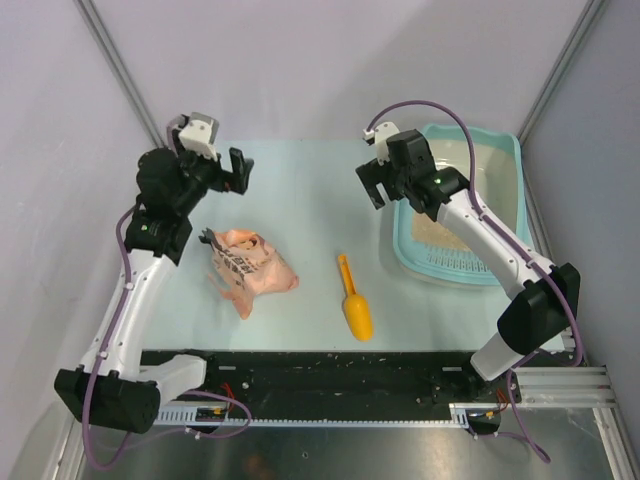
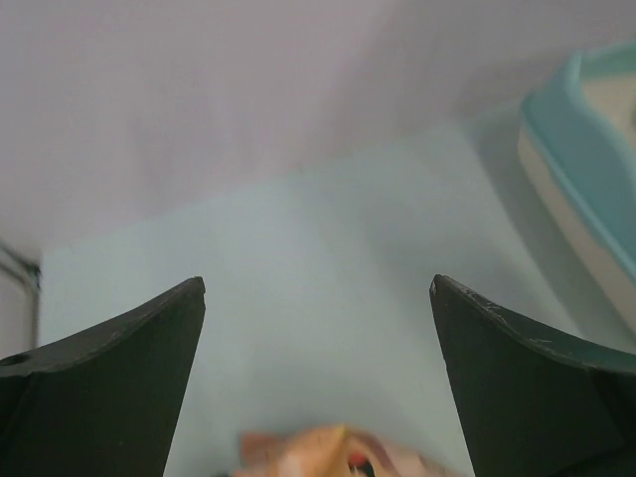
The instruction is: Fill the litter box with clean litter
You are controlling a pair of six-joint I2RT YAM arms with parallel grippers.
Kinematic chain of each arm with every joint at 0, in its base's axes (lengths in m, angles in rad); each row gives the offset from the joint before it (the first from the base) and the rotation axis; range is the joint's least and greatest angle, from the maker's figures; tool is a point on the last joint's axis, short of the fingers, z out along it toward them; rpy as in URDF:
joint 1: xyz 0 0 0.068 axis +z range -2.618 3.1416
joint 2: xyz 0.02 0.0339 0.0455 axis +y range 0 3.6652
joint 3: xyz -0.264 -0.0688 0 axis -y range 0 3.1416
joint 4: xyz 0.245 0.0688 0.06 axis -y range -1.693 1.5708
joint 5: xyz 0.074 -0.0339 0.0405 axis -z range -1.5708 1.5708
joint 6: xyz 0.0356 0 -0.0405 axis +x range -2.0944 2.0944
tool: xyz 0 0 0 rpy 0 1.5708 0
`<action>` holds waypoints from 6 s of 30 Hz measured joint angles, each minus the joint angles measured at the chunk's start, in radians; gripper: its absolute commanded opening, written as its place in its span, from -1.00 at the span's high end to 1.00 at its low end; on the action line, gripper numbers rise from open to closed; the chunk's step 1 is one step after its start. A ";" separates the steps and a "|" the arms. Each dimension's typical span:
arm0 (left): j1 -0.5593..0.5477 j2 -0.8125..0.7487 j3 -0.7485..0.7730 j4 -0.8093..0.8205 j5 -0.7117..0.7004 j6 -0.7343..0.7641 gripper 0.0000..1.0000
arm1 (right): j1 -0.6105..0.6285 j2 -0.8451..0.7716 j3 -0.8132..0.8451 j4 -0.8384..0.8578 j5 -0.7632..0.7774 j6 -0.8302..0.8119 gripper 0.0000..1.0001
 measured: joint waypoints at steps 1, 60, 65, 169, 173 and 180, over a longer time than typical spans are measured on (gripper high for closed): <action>0.000 0.001 -0.012 -0.035 0.000 0.000 -0.98 | -0.001 0.000 0.000 -0.001 -0.001 0.000 -0.99; 0.138 0.258 -0.130 -0.674 0.095 -0.251 1.00 | -0.012 -0.025 -0.079 -0.035 0.002 -0.113 -0.99; 0.127 0.344 -0.005 -0.704 0.135 -0.089 1.00 | -0.021 -0.025 -0.079 -0.034 -0.020 -0.112 -0.99; -0.133 0.573 0.319 -0.813 0.485 0.771 -0.99 | -0.117 -0.039 0.021 -0.266 -0.856 -0.483 -0.86; -0.064 0.481 0.272 -0.717 0.493 0.660 -0.96 | -0.026 0.109 0.117 -0.279 -0.896 -0.494 -0.78; -0.048 0.333 0.193 -0.631 0.459 0.545 -0.95 | -0.021 0.317 0.222 -0.341 -0.961 -0.493 -0.50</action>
